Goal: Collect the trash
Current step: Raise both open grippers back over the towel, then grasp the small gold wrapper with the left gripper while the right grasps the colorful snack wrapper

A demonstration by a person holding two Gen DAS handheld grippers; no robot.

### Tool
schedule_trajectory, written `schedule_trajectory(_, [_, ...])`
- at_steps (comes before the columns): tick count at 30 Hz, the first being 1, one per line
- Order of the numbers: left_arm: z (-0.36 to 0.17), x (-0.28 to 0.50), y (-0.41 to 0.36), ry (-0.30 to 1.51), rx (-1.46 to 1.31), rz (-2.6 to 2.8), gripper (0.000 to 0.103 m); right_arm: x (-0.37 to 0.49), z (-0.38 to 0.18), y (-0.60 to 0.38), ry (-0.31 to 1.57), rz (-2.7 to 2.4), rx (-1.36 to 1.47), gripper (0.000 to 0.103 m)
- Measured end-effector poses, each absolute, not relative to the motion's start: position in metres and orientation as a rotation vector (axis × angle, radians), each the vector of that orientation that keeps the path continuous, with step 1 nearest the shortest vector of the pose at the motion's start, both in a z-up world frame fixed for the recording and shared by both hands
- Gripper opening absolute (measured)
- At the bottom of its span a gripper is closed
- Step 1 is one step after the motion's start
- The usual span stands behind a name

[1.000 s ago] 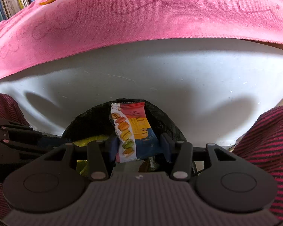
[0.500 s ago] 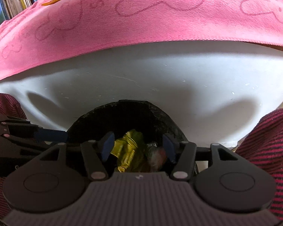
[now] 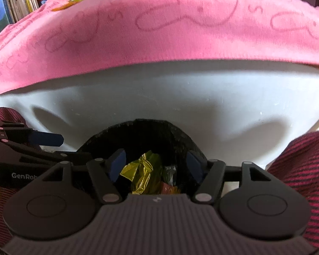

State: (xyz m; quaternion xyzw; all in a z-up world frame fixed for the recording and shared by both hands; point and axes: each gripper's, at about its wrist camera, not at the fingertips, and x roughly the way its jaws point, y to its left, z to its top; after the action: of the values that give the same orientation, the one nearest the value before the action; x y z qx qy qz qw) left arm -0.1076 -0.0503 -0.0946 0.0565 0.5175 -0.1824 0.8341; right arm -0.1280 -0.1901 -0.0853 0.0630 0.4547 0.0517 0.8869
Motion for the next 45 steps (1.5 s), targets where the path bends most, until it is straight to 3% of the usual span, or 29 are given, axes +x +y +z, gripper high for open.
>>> schedule_trajectory(10, [-0.022,-0.106,-0.033,0.898,0.107,-0.412,0.079,-0.132,-0.029,-0.2,0.776,0.163,0.101,0.088])
schedule_trajectory(22, [0.034,-0.081,-0.006,0.715,0.066,-0.341,0.097,-0.111,0.025,-0.219,0.588,0.164,0.093,0.093])
schedule_trajectory(32, [0.048,-0.024,0.017,0.633,-0.04,-0.279,0.1,-0.057,0.037,-0.218,0.536,0.143,0.098,0.093])
schedule_trajectory(45, [0.037,0.056,0.058,0.685,-0.269,-0.237,0.1,0.006,0.029,-0.189,0.563,0.168,0.026,0.096])
